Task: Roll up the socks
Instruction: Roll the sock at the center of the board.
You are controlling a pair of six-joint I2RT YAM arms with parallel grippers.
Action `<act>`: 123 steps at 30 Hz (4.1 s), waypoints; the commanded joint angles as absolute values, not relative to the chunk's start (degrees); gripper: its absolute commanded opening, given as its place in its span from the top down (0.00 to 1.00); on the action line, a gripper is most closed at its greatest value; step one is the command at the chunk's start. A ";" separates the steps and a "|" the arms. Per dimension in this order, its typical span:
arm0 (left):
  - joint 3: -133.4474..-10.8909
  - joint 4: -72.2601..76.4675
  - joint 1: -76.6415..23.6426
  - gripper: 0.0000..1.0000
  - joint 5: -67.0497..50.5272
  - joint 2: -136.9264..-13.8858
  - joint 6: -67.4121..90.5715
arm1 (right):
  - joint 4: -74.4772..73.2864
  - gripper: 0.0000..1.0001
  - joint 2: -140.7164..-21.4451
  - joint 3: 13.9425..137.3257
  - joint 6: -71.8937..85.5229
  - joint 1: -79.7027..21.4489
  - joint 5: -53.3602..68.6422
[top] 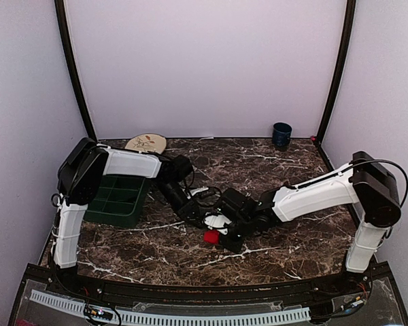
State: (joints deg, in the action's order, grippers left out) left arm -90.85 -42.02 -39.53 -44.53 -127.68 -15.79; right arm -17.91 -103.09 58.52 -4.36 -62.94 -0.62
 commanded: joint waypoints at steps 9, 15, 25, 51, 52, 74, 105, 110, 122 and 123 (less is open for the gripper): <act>-74.39 -22.02 -38.04 0.69 -31.18 -115.88 -10.33 | -26.35 0.98 -105.03 59.29 2.03 -57.88 12.73; -61.57 -6.30 -38.65 0.69 -30.13 -105.40 -8.54 | -28.38 0.97 -107.53 61.15 4.65 -52.93 23.81; -54.60 1.39 -51.61 0.64 -17.96 -99.46 -16.00 | -31.73 0.97 -113.52 64.22 6.13 -46.77 40.76; -55.25 1.66 -60.22 0.60 -14.34 -97.10 -31.43 | -37.16 0.98 -117.38 68.53 4.95 -43.76 48.38; -55.86 1.04 -60.35 0.60 -14.64 -97.57 -31.72 | -37.02 0.98 -117.31 68.45 4.97 -43.76 48.35; -59.95 0.21 -64.12 0.61 -9.70 -105.25 -36.30 | -35.98 0.99 -116.67 66.86 4.92 -43.50 49.81; -65.16 -8.00 -64.57 0.70 -10.85 -111.04 -37.96 | -37.40 0.99 -117.03 67.23 2.82 -43.46 50.87; -66.45 -9.45 -64.53 0.71 -9.00 -112.56 -37.14 | -37.51 0.99 -116.91 67.16 2.81 -43.51 50.69; -71.49 -15.33 -64.51 0.97 -12.80 -116.45 -36.56 | -36.65 0.85 -114.83 66.44 4.22 -43.50 48.98; -71.54 -15.85 -64.51 0.98 -13.26 -116.50 -36.49 | -36.32 0.80 -114.50 64.85 4.60 -43.46 48.62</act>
